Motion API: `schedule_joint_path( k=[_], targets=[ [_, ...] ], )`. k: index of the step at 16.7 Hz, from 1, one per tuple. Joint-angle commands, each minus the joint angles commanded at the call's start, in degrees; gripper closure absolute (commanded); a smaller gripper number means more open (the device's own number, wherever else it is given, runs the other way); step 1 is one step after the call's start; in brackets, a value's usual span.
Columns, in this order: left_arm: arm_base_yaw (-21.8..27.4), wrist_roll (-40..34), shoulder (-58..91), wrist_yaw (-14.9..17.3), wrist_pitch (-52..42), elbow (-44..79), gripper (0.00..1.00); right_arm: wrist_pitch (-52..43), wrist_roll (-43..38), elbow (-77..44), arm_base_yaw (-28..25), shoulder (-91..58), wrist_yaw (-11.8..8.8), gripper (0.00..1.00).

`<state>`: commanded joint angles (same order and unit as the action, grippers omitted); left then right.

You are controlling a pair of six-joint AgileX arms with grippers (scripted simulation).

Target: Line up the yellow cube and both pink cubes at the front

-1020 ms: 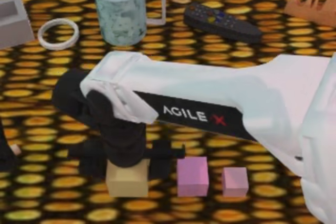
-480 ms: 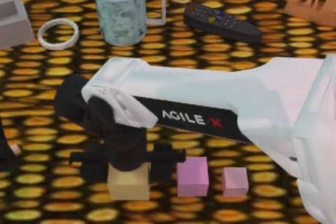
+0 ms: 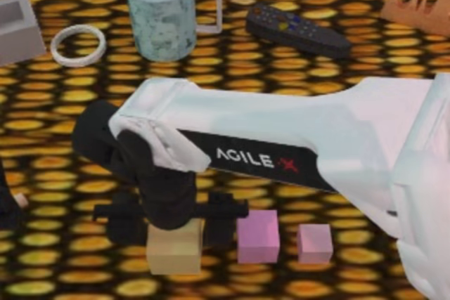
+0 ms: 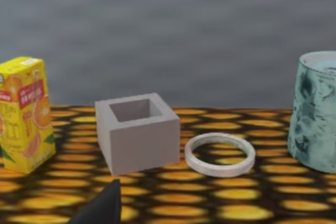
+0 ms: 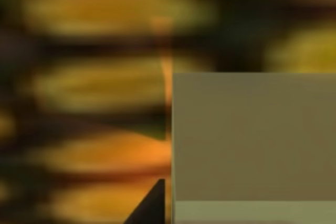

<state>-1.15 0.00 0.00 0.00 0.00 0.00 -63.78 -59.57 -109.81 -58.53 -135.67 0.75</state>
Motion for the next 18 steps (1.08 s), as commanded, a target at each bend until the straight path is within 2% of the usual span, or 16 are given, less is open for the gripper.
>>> schedule_joint_path(
  k=[1, 2, 12, 18],
  targets=[
    [0.0, 0.0, 0.0, 0.0, 0.0, 0.0, 0.00, 0.0, 0.0, 0.0, 0.0, 0.0, 0.0, 0.02],
    [0.0, 0.0, 0.0, 0.0, 0.0, 0.0, 0.00, 0.0, 0.0, 0.0, 0.0, 0.0, 0.0, 0.00],
    [0.0, 0.0, 0.0, 0.0, 0.0, 0.0, 0.00, -1.0, 0.0, -1.0, -0.1, 0.0, 0.0, 0.00],
    [0.0, 0.0, 0.0, 0.0, 0.0, 0.0, 0.00, -13.2, -0.1, -11.4, -0.4, 1.4, 0.0, 0.00]
  ],
)
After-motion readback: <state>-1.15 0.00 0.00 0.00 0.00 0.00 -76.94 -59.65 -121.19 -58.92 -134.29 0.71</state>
